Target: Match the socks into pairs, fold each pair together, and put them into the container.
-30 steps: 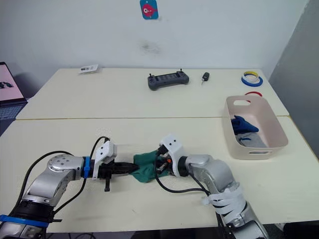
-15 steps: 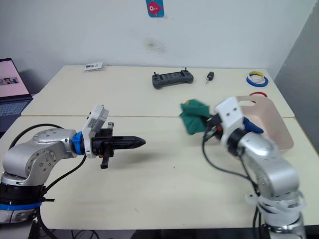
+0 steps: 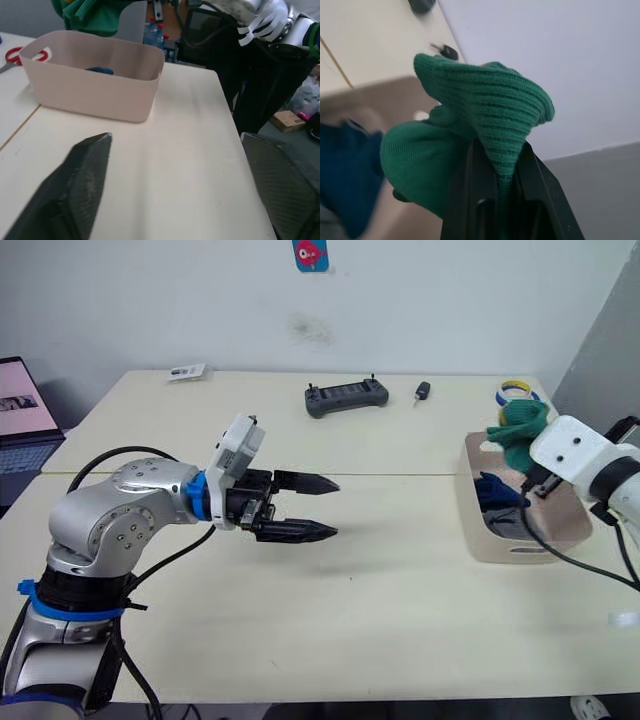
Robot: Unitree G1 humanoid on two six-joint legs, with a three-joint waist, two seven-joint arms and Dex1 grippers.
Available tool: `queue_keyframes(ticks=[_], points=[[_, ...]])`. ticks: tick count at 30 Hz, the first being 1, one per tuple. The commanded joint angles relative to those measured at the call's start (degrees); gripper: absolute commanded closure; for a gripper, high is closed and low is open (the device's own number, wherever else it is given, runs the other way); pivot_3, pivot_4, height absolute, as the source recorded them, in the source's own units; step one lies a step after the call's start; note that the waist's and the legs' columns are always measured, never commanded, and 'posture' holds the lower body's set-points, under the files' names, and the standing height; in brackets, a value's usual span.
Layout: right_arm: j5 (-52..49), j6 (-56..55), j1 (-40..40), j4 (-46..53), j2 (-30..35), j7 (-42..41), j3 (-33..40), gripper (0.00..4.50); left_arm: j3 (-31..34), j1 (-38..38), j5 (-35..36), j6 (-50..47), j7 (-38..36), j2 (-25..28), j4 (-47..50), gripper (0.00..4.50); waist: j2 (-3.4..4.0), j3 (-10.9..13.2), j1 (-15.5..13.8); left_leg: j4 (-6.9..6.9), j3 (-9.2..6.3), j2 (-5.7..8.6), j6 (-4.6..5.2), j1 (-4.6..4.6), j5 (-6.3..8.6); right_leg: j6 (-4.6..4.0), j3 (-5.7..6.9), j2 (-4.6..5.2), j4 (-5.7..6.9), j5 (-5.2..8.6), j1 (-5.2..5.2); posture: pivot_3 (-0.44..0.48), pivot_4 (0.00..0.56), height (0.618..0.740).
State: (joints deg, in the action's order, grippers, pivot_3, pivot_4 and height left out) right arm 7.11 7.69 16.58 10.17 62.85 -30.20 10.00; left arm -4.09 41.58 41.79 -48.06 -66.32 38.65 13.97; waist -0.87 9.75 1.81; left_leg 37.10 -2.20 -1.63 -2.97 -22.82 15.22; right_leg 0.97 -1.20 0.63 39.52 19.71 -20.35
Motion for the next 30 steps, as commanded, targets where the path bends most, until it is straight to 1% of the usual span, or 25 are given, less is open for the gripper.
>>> queue_keyframes(ticks=[1, 5, 8, 12, 19, 24, 25, 27, 30], points=[[8.0, -15.7, 3.3, -9.9, 1.9, 4.1, -3.9, 4.5, -0.4, 1.5, -0.3, 1.6, -0.4, -0.7, 0.6, 0.02, -0.02, 0.0, 0.1, 0.01, 0.03, 0.01, -0.02, 0.05, -0.01, 0.0, -0.01, -0.01, 0.0, 0.0, 0.05, 0.0, 0.15, 0.74], [12.2, -26.5, 7.1, -19.5, 1.9, 2.7, -10.0, 4.5, -1.2, 1.6, -0.4, 1.9, -0.5, -1.4, 0.7, 0.02, 0.0, 0.1, 0.2, 0.01, 0.19, -0.01, -0.1, 0.1, -0.06, 0.0, -0.08, -0.06, 0.06, 0.0, 0.03, 0.0, 0.15, 0.74], [13.2, -31.1, 7.7, -22.4, 2.4, -0.2, -12.9, 4.5, -1.9, 1.5, -1.1, 2.7, -0.7, -1.6, 0.7, 0.02, 0.0, 0.1, 0.0, 0.01, 0.23, -0.04, -0.12, 0.06, -0.07, -0.01, -0.06, -0.06, 0.03, 0.0, 0.02, 0.0, 0.15, 0.74], [10.8, -32.1, 7.2, -22.4, 2.9, -6.3, -13.9, 4.5, -2.4, 1.2, -1.8, 3.6, -1.0, -1.5, 0.3, 0.02, 0.01, 0.1, 0.0, 0.04, 0.32, -0.06, -0.12, 0.0, -0.07, 0.0, -0.07, 0.04, -0.04, 0.0, 0.03, 0.0, 0.15, 0.74], [6.1, -27.7, 7.7, -21.2, 3.1, -16.6, -13.4, 4.5, -3.2, 1.2, -3.2, 5.3, -1.5, -2.2, -0.8, 0.02, 0.0, 0.1, -0.1, 0.22, 0.25, -0.04, -0.12, 0.04, -0.07, 0.0, 0.03, 0.1, 0.08, 0.0, 0.14, 0.0, 0.15, 0.74], [5.5, -28.8, 9.6, -23.3, 4.1, -21.9, -14.1, 2.87, -3.7, 1.2, -4.3, 6.5, -1.8, -2.7, -1.6, 0.0, 0.01, 0.1, -0.1, 0.4, 0.17, -0.04, -0.11, 0.0, -0.06, 0.0, 0.08, 0.09, 0.15, 0.0, 0.16, 0.0, 0.15, 0.74], [5.0, -28.9, 10.3, -23.6, 4.2, -23.0, -14.0, 2.46, -3.7, 1.2, -4.5, 6.7, -1.9, -2.7, -1.7, 0.0, 0.01, 0.1, -0.1, 0.41, 0.17, -0.04, -0.1, 0.0, -0.06, 0.0, 0.08, 0.09, 0.15, 0.0, 0.16, 0.0, 0.15, 0.74], [3.8, -28.2, 12.1, -24.2, 4.2, -25.7, -13.7, 1.78, -3.8, 1.2, -5.0, 7.2, -2.1, -2.8, -2.0, 0.0, 0.03, 0.1, 0.0, 0.47, 0.18, -0.04, -0.1, 0.0, -0.06, 0.0, 0.05, 0.09, 0.19, 0.0, 0.15, 0.0, 0.15, 0.74], [1.0, -26.5, 15.6, -25.3, 4.7, -31.2, -13.7, 0.65, -3.9, 1.2, -5.4, 7.7, -2.2, -3.0, -2.4, 0.0, 0.07, 0.1, 0.0, 0.54, 0.12, -0.05, -0.07, 0.0, -0.04, 0.0, 0.04, 0.09, 0.25, 0.0, 0.14, 0.0, 0.15, 0.74]])
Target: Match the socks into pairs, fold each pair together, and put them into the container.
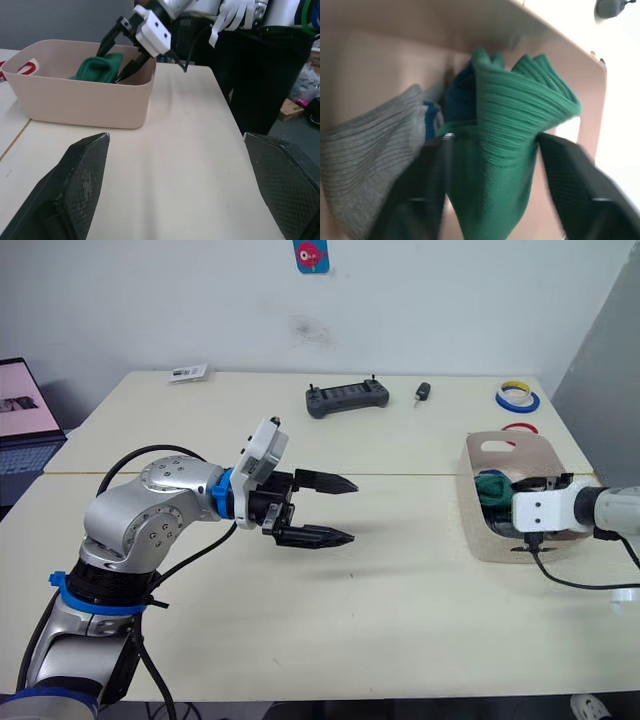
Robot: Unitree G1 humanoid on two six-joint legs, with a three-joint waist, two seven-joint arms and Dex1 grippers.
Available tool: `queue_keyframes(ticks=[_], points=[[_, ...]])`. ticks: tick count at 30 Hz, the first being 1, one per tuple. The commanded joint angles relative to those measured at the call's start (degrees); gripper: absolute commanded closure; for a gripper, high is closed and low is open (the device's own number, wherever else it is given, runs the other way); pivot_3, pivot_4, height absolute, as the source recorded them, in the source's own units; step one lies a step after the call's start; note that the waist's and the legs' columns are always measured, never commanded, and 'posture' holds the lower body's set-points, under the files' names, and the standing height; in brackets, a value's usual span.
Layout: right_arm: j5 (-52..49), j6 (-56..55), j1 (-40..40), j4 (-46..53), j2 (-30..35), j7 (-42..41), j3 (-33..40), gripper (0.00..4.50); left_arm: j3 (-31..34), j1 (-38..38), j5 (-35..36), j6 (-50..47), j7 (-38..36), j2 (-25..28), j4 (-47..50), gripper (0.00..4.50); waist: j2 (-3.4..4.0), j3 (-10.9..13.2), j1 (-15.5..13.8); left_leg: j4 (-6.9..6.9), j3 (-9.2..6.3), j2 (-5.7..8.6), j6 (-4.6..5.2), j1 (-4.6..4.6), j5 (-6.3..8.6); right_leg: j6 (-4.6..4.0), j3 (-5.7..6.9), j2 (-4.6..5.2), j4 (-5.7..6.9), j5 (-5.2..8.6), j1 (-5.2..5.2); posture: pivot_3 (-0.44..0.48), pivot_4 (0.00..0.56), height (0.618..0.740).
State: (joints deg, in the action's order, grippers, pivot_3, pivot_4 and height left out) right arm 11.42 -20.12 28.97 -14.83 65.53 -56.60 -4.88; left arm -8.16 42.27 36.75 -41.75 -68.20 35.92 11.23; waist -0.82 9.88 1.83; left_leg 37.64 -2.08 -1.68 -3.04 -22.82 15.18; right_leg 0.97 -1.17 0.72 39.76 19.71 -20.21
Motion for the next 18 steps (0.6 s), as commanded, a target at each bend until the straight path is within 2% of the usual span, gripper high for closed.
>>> queue_keyframes(ticks=[1, 6, 11, 13, 18], points=[[-4.0, 1.5, 3.9, -0.6, 2.2, -6.3, 1.2, 0.36, 0.1, 0.5, -0.5, 1.4, -0.4, -0.3, 0.3, 0.0, 0.03, 0.0, -0.1, 0.04, -0.03, 0.0, 0.02, 0.0, 0.01, 0.0, 0.0, 0.0, 0.02, 0.0, 0.01, 0.0, 0.15, 0.74], [-7.6, 6.1, 6.5, -0.7, 5.7, -15.6, 1.3, 0.36, 0.0, 0.3, -0.9, 1.9, -0.5, -0.5, 0.0, 0.0, 0.06, 0.0, -0.2, 0.18, -0.19, 0.01, 0.15, -0.07, 0.09, 0.0, 0.05, 0.05, 0.0, 0.0, 0.03, 0.0, 0.15, 0.74], [-12.5, 17.0, 4.4, 3.1, 10.3, -22.6, 4.2, 0.36, 0.2, -0.1, -1.2, 2.3, -0.7, -0.1, -0.3, 0.0, 0.17, 0.1, -0.2, 0.19, -0.25, 0.01, 0.19, -0.08, 0.11, 0.0, 0.04, 0.16, 0.01, 0.0, 0.02, 0.0, 0.15, 0.74], [-14.0, 19.9, 3.4, 4.5, 10.9, -22.5, 5.9, 0.36, 0.3, -0.3, -1.3, 2.5, -0.8, 0.0, -0.4, 0.0, 0.17, 0.1, -0.2, 0.19, -0.28, 0.0, 0.2, -0.07, 0.11, 0.0, 0.05, 0.24, 0.01, 0.0, 0.04, 0.0, 0.15, 0.74], [-18.0, 25.3, -0.6, 7.8, 7.1, -14.6, 14.1, 0.36, 2.6, -3.1, -3.4, 5.9, 0.3, 1.5, -2.0, 0.0, 0.17, 0.1, 0.0, 0.2, -0.26, -0.01, 0.21, -0.03, 0.12, 0.0, 0.02, 0.23, 0.09, 0.0, 0.03, 0.0, 0.15, 0.74]])
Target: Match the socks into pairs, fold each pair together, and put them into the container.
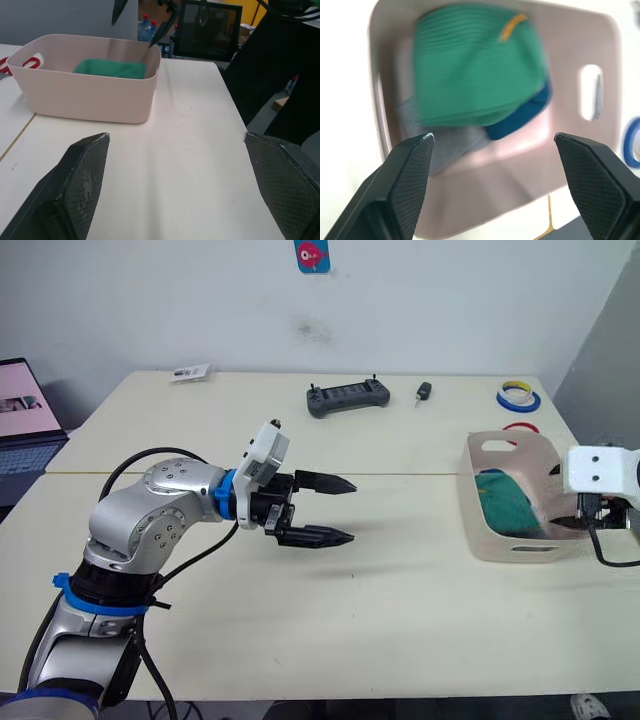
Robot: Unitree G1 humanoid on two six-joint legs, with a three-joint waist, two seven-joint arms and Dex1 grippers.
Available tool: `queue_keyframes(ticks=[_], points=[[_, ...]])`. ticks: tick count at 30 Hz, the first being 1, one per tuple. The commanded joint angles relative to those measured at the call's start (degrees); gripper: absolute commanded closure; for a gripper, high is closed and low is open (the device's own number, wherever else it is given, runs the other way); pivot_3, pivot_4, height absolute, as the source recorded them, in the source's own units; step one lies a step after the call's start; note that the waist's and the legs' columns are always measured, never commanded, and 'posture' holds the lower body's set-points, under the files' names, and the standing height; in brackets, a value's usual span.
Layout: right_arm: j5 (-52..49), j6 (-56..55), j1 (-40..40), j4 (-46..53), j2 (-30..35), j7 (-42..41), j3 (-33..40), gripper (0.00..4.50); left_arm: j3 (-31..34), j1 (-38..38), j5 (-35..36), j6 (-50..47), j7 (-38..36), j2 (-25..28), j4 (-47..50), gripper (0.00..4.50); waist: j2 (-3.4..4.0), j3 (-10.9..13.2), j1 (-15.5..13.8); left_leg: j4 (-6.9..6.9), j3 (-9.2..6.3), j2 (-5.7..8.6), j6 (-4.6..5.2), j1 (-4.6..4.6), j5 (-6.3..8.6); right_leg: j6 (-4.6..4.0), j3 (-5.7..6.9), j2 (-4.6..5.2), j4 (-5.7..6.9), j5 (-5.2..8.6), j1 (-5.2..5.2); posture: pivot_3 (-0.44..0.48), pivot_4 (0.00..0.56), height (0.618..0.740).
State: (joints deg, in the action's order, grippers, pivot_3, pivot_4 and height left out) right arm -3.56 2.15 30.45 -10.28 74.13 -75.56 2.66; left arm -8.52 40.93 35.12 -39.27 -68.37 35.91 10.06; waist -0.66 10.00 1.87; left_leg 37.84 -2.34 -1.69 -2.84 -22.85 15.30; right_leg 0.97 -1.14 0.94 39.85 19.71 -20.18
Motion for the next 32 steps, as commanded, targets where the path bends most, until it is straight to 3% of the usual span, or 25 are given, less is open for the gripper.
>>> queue_keyframes(ticks=[1, 7, 9, 13, 16, 18, 23, 32], points=[[-4.1, 4.1, -3.3, 4.6, -2.4, 5.6, 8.7, 0.36, 3.7, -2.7, -2.6, 4.6, 0.8, 2.2, -1.7, 0.0, 0.0, 0.0, 0.0, -0.01, 0.01, -0.01, 0.0, 0.0, 0.0, 0.0, -0.01, -0.01, 0.02, 0.0, -0.01, 0.0, 0.15, 0.74], [-15.1, 17.8, -15.5, 28.8, -15.0, 16.7, 23.1, 0.36, 12.0, -13.9, -10.1, 14.7, 4.8, 9.8, -8.6, 0.0, 0.03, 0.0, 0.0, -0.05, -0.04, -0.06, -0.01, -0.01, -0.01, 0.0, -0.01, -0.04, 0.03, 0.0, -0.06, 0.0, 0.15, 0.74], [-18.5, 23.2, -20.8, 37.5, -18.9, 19.6, 26.2, 0.0, 15.5, -18.9, -12.4, 18.6, 7.1, 11.6, -10.5, 0.0, 0.03, 0.0, -0.2, -0.06, -0.14, -0.07, -0.01, -0.02, 0.0, 0.0, 0.06, -0.03, 0.03, 0.0, -0.04, 0.0, 0.15, 0.74], [-22.2, 30.4, -31.9, 47.1, -22.9, 21.3, 33.6, 0.0, 23.7, -28.8, -15.8, 23.8, 14.7, 11.9, -15.2, 0.0, 0.02, 0.0, -0.8, -0.04, -0.17, 0.07, 0.17, -0.07, 0.11, 0.02, 0.15, 0.14, -0.02, 0.01, 0.01, 0.0, 0.15, 0.74], [-19.9, 28.5, -40.9, 48.3, -24.6, 19.9, 39.9, 0.0, 29.0, -35.4, -19.1, 28.8, 20.3, 12.1, -20.2, 0.0, -0.05, 0.0, -1.3, -0.05, -0.2, 0.06, 0.21, -0.06, 0.15, 0.04, 0.19, 0.17, -0.19, 0.02, 0.1, 0.0, 0.15, 0.74], [-19.7, 28.1, -43.4, 48.3, -25.2, 20.8, 42.9, 0.0, 31.2, -37.9, -19.3, 31.4, 21.1, 11.9, -22.4, 0.0, -0.05, 0.0, -1.5, -0.06, -0.17, 0.06, 0.32, -0.04, 0.21, 0.04, 0.19, 0.17, -0.23, 0.02, 0.11, 0.0, 0.15, 0.74], [-18.0, 21.2, -59.0, 47.4, -29.0, 13.4, 50.0, 0.0, 35.4, -48.0, -20.0, 33.6, 21.9, 11.9, -23.3, 0.0, -0.22, -0.1, -1.5, -0.38, -0.16, 0.02, 0.32, 0.09, 0.22, 0.06, 0.21, 0.14, -0.43, 0.02, 0.19, 0.0, 0.15, 0.74], [-15.5, 12.5, -61.3, 39.5, -30.7, 15.0, 46.6, 0.0, 36.6, -52.0, -18.2, 32.1, 22.4, 10.4, -20.3, 0.0, -0.26, -0.2, -0.7, -0.99, 0.06, -0.01, 0.31, 1.09, 0.22, 0.05, 0.09, 0.17, -0.75, 0.02, 0.94, 0.0, 0.15, 0.74]])
